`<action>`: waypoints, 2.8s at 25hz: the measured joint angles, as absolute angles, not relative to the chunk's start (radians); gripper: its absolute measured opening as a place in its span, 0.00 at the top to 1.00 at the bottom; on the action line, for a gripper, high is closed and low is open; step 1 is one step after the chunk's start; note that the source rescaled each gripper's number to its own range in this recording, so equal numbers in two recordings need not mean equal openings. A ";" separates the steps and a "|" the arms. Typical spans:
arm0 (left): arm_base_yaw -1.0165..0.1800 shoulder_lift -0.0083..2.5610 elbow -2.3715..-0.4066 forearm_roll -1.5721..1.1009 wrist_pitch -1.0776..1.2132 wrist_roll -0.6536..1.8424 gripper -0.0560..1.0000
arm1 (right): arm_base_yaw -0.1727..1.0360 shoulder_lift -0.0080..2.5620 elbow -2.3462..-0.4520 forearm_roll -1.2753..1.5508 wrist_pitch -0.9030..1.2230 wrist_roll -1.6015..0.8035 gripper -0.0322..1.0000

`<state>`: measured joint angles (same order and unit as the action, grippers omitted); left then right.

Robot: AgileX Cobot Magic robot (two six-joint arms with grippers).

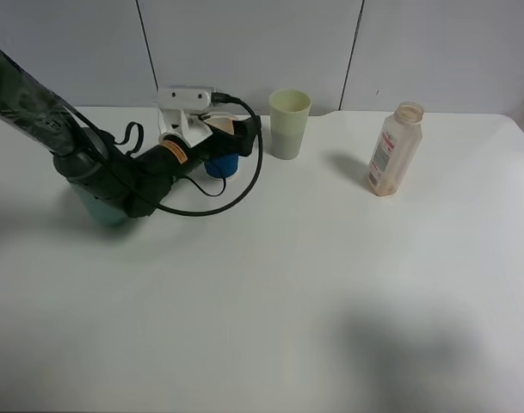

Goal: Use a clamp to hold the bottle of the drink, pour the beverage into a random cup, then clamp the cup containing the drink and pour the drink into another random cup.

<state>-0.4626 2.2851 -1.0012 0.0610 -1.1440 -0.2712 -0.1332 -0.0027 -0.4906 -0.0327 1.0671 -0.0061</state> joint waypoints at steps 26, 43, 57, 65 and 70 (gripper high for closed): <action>-0.448 1.851 -0.957 0.107 -0.893 -0.246 0.06 | -0.133 -0.003 -0.491 -0.033 1.067 -0.006 0.00; -0.448 1.498 -0.957 0.114 -0.352 -0.092 0.06 | -0.133 -0.003 -0.491 -0.033 1.067 -0.006 0.00; -0.407 1.110 -0.957 0.217 0.319 0.000 0.06 | -0.133 -0.003 -0.491 -0.033 1.067 -0.006 0.00; -0.331 0.852 -0.920 0.215 0.540 0.000 0.06 | -0.133 -0.003 -0.491 -0.033 1.067 -0.006 0.00; -0.259 0.725 -0.847 0.117 0.575 0.011 0.06 | -0.133 -0.003 -0.491 -0.033 1.067 -0.006 0.00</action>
